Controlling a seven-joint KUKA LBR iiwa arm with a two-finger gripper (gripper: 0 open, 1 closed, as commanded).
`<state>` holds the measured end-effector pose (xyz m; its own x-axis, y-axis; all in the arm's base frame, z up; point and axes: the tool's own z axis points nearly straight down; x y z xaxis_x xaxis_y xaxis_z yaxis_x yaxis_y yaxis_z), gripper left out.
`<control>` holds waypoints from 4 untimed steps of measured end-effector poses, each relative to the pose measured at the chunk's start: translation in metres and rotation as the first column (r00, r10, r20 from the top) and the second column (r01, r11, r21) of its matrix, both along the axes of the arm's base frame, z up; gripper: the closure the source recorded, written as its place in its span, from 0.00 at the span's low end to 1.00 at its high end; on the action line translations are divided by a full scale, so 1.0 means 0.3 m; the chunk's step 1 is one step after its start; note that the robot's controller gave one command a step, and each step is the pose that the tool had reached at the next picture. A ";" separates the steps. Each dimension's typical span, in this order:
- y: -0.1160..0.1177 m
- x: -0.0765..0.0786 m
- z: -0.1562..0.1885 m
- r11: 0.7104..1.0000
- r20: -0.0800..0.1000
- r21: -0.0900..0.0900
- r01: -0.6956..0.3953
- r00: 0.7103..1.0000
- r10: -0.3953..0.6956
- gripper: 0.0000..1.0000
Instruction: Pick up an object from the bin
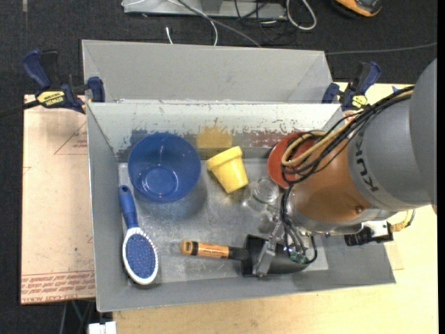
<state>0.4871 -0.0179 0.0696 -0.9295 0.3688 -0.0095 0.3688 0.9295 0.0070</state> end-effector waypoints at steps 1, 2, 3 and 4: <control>-0.004 0.043 0.001 0.995 0.002 -0.003 -0.098 0.995 0.098 0.00; -0.001 0.016 0.002 1.000 0.004 -0.001 -0.020 1.000 0.020 1.00; -0.001 0.016 0.002 1.000 0.004 -0.001 -0.020 1.000 0.020 1.00; 0.000 0.003 0.057 1.000 -0.010 0.001 -0.021 1.000 0.021 1.00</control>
Offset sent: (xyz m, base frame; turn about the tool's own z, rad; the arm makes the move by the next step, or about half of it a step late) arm 0.0030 -0.0002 0.0000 -0.0187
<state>0.4880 -0.0179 0.0866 -0.9369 0.3496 -0.0004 0.3496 0.9369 0.0040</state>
